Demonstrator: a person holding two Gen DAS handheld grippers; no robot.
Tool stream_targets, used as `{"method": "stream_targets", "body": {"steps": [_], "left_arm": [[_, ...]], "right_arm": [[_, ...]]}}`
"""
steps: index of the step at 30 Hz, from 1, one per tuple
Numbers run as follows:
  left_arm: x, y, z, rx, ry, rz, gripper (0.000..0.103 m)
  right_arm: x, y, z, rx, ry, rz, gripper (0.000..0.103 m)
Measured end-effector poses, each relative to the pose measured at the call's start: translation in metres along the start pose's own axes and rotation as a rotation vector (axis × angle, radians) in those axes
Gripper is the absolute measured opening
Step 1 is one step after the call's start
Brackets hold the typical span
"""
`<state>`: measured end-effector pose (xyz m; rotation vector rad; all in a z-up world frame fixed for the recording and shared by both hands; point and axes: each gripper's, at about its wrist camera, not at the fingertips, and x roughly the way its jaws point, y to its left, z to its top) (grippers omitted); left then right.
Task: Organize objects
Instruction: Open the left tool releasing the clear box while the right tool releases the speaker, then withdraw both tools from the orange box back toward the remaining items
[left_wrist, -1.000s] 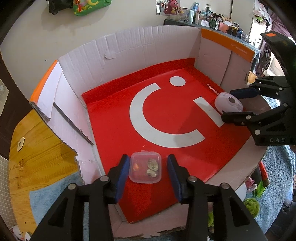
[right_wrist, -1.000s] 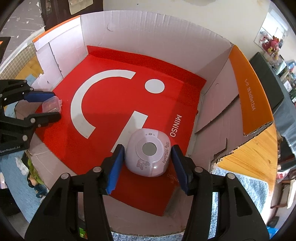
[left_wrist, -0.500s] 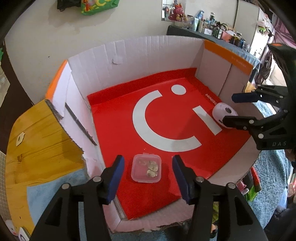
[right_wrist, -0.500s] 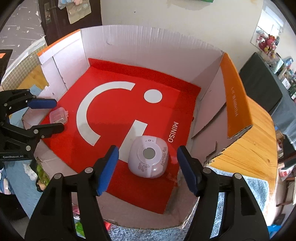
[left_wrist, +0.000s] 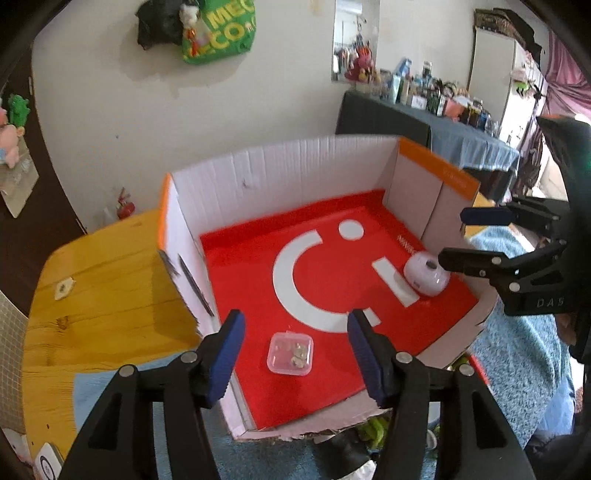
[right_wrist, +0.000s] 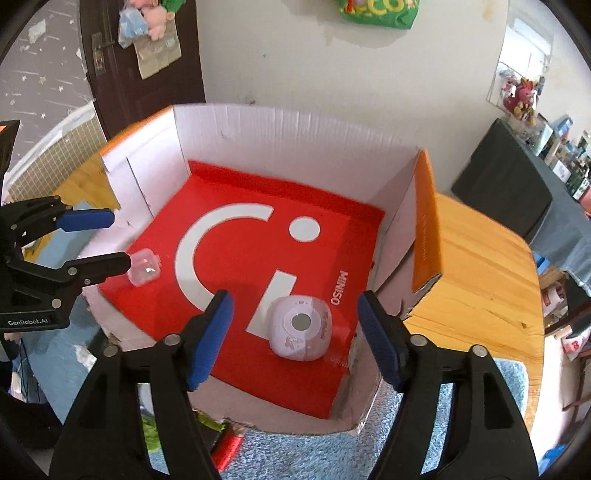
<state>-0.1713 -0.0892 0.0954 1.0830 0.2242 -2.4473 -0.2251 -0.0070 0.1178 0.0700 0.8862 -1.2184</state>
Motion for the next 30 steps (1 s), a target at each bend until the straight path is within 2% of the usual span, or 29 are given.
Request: {"method": "stream_targets", "body": {"steps": [6,14,17,24,26,30], "left_arm": [[-0.03,-0.001,0.001,0.002,-0.071,-0.005,0.068],[-0.065,-0.004,-0.006,-0.023,-0.166,0.028,0.076],[-0.077,-0.004,-0.011,-0.039,-0.192,0.031,0.077],[-0.1,-0.01,-0.026,-0.057,-0.236,0.046,0.082],[-0.105,-0.011,-0.032,-0.065,-0.24,0.043,0.086],[-0.11,-0.013,-0.045,-0.08,-0.245,0.047,0.088]], "right_arm": [[-0.027,0.007,-0.003,0.016,-0.075,-0.008,0.073],[-0.055,0.021,-0.011,0.027,-0.162,-0.028,0.078],[-0.068,0.026,-0.017,0.033,-0.203,-0.064,0.08],[-0.098,0.034,-0.032,0.064,-0.276,-0.067,0.085],[-0.103,0.036,-0.037,0.075,-0.287,-0.065,0.088],[-0.11,0.044,-0.049,0.075,-0.304,-0.101,0.089]]}}
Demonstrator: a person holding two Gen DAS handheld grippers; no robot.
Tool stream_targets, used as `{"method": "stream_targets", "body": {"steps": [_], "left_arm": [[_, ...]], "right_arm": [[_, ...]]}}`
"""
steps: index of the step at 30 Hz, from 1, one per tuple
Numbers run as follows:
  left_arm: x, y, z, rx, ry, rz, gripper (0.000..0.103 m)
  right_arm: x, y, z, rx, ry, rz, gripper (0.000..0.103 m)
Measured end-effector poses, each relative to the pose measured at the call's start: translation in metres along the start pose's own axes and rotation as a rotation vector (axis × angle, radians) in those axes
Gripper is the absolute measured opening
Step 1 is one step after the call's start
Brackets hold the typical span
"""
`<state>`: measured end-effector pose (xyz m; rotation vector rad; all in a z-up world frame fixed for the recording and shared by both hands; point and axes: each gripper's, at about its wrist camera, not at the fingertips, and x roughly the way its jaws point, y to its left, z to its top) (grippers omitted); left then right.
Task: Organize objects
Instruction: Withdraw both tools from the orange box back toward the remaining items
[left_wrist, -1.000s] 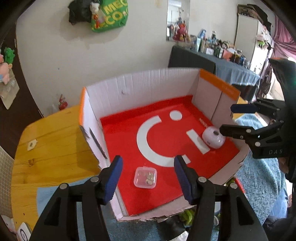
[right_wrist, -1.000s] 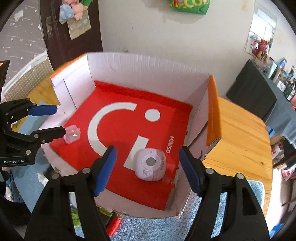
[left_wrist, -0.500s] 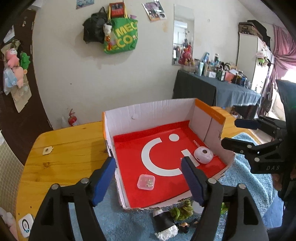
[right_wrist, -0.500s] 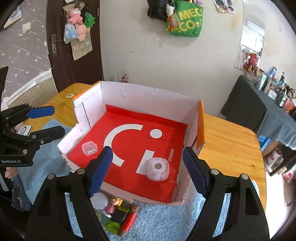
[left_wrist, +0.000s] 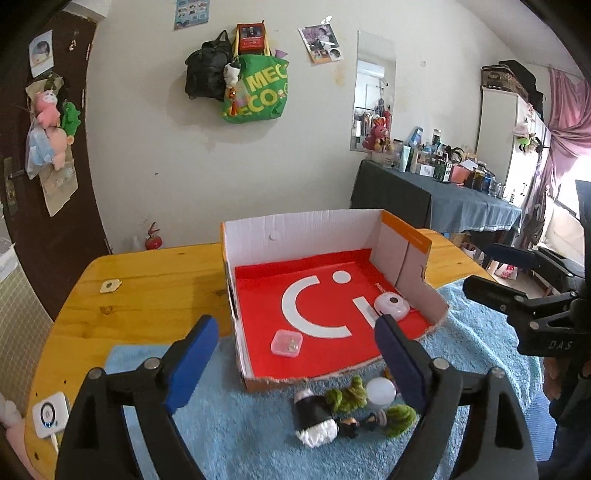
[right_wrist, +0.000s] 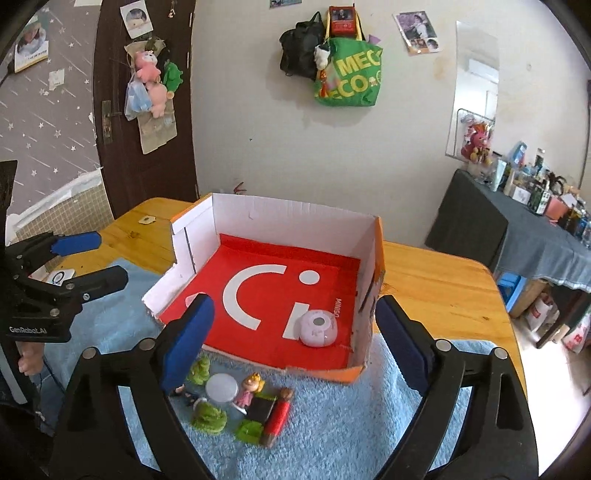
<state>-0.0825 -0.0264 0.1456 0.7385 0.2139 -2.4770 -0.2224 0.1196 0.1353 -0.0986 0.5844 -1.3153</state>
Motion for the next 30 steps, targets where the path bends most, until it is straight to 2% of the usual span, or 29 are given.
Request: {"method": "stream_targets", "body": {"steps": [8,20,30], "left_arm": [[-0.01,-0.001,-0.027,-0.036,0.02,-0.003,0.088],[-0.014,-0.004,-0.071,-0.08,0.062,0.024,0.096],[0.001,-0.01,-0.104,-0.105,0.122,0.043,0.096]], "right_arm": [[-0.01,0.008,-0.025,0.015,0.004,-0.029,0.091],[-0.013,0.012,-0.069,0.06,0.054,-0.054,0.092],[-0.008,0.009,-0.104,0.106,0.092,-0.073,0.092]]}}
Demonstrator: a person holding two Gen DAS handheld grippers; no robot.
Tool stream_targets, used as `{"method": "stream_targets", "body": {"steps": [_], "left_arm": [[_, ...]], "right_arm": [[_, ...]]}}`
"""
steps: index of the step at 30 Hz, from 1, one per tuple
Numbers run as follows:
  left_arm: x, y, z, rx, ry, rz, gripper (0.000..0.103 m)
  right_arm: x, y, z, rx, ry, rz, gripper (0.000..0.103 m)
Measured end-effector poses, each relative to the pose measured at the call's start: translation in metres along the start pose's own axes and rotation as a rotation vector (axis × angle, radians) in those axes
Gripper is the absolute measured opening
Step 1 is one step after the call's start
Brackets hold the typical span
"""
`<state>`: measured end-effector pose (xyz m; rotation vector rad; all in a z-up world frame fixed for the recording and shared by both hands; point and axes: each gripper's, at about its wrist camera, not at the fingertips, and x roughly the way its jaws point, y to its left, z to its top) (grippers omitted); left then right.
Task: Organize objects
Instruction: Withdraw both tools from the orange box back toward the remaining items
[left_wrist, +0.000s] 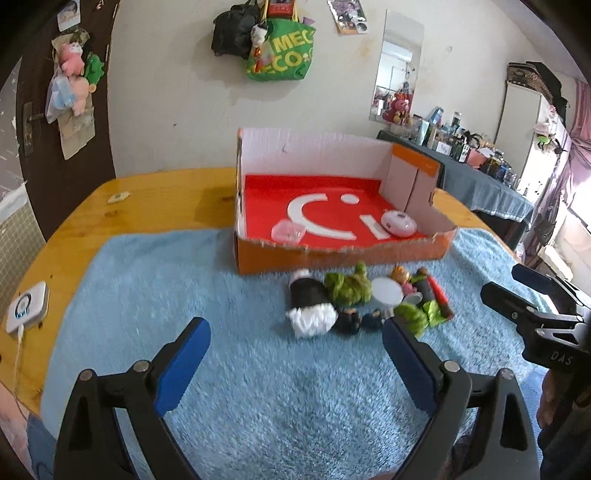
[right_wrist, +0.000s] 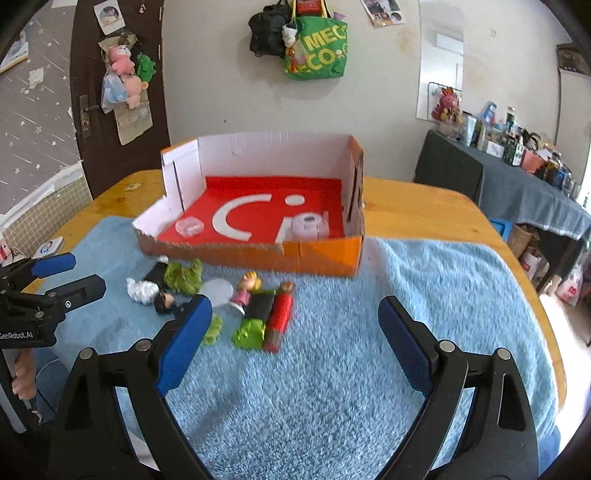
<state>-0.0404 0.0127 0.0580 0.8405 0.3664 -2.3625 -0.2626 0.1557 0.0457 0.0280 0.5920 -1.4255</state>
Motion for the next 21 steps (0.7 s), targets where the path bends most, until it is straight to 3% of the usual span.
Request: {"method": "stream_targets", "body": {"steps": [10,21], "left_arm": [[0.019,-0.001,-0.024,-0.021,0.061,0.014,0.096],[0.025,-0.001,-0.023,-0.022,0.082,0.015,0.096]], "right_arm": [[0.019,-0.003,-0.029,0.023,0.069,-0.005,0.092],[0.027,-0.009,-0.031,0.017,0.099,-0.025,0.092]]}}
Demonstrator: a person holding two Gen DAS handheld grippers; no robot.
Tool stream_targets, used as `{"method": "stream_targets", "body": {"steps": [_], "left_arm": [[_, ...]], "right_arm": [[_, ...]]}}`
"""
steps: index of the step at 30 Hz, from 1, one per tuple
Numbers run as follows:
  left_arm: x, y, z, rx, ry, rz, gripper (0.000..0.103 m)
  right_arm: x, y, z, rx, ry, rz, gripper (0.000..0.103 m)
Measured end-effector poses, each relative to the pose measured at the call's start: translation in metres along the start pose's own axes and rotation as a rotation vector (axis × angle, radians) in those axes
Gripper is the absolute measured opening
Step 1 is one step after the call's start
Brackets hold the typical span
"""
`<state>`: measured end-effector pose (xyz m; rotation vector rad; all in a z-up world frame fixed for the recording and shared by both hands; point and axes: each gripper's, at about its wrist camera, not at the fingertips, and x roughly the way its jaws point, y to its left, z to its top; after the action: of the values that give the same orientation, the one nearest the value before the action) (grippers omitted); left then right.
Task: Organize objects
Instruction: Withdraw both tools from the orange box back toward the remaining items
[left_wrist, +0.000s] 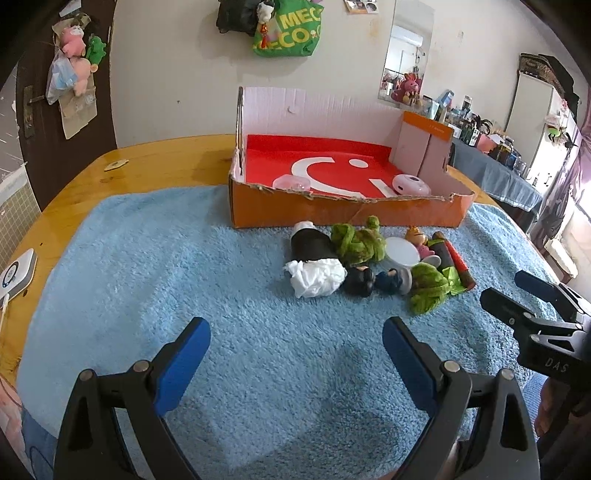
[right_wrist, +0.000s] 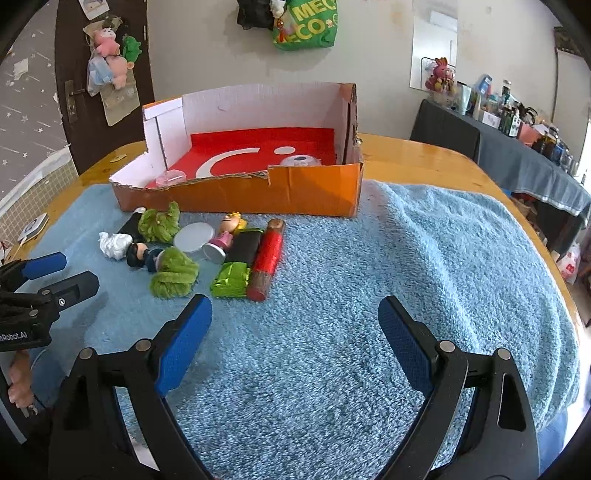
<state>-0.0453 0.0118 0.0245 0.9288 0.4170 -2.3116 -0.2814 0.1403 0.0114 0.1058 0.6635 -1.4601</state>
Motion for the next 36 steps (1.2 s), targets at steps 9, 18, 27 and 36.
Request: {"method": "stream_targets", "body": {"steps": [9,18,27,36], "left_arm": [[0.012,0.008,0.009,-0.006,0.022,-0.003,0.096],[0.03,0.011,0.023,0.008,0.052,0.012,0.096],[0.041,0.021,0.032,0.003,0.063,0.044,0.096],[0.039,0.028,0.037,0.046,0.061,0.047,0.096]], "right_arm": [[0.017,-0.004,0.005,-0.017,0.054,-0.037,0.092],[0.028,-0.009,0.011,-0.029,0.087,-0.055,0.092],[0.03,-0.021,0.017,-0.024,0.095,-0.091,0.092],[0.029,-0.022,0.025,-0.045,0.089,-0.053,0.092]]}}
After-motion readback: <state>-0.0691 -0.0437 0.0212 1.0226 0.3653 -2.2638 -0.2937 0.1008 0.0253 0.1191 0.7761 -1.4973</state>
